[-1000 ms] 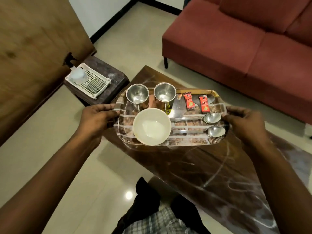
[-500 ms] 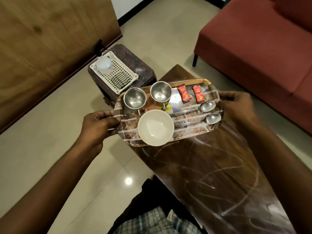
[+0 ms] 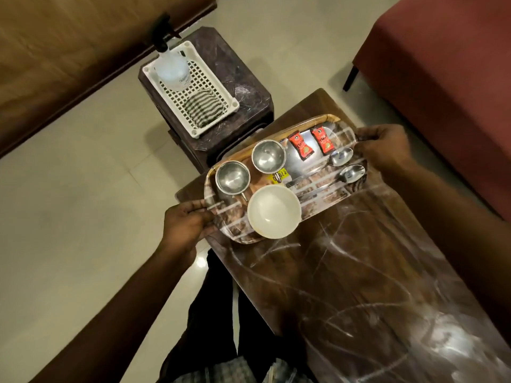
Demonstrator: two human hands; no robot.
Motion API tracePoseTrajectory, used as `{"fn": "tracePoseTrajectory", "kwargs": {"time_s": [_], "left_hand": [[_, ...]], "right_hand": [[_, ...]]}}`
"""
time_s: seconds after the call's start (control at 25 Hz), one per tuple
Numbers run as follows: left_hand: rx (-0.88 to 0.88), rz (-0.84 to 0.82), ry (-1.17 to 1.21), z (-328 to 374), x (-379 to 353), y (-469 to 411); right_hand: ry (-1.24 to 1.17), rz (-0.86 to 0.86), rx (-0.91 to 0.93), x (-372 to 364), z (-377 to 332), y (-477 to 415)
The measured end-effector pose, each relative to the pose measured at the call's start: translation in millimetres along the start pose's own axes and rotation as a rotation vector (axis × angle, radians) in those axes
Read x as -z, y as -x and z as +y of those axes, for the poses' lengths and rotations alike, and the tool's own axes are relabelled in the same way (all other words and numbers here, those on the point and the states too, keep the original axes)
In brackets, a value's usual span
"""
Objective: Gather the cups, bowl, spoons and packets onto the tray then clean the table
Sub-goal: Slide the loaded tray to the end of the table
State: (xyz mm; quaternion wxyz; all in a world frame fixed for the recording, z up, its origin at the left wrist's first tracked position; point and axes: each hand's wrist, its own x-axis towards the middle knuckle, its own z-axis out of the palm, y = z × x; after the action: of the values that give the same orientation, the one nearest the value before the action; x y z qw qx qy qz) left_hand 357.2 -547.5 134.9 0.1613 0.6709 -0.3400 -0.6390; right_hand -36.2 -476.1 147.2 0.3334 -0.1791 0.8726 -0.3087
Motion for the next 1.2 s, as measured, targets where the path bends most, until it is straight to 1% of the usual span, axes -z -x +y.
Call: {"fn": "tracePoseTrajectory", "kwargs": {"time_s": [0.12, 0.28, 0.4, 0.48, 0.6, 0.92, 1.2], "left_hand": [[0.047, 0.004, 0.001, -9.3, -15.6, -31.0], [0.114, -0.038, -0.005, -17.2, -34.8, -74.5], [0.168, -0.051, -0.017, -24.3, -43.4, -105.5], [0.183, -0.053, -0.038, -31.1, -46.8, -124.9], [0.198, -0.029, -0.052, -36.8, -49.4, -150.2], [0.217, 0.009, -0.106, -36.7, -48.3, -175.3], [0.221, -0.004, -0.133, -45.9, -50.8, -178.0]], "right_hand": [[0.012, 0.009, 0.003, -19.6, 1.7, -35.1], [0.045, -0.007, -0.012, -40.6, 15.4, -80.2], [0.075, 0.012, -0.025, -57.0, 24.9, -107.0], [0.067, 0.042, -0.036, -69.5, 28.1, -122.7], [0.08, 0.011, -0.026, -86.8, 32.0, -145.1], [0.051, -0.029, -0.069, -113.5, 24.3, -156.6], [0.081, -0.04, -0.096, -121.9, 21.8, -155.2]]}}
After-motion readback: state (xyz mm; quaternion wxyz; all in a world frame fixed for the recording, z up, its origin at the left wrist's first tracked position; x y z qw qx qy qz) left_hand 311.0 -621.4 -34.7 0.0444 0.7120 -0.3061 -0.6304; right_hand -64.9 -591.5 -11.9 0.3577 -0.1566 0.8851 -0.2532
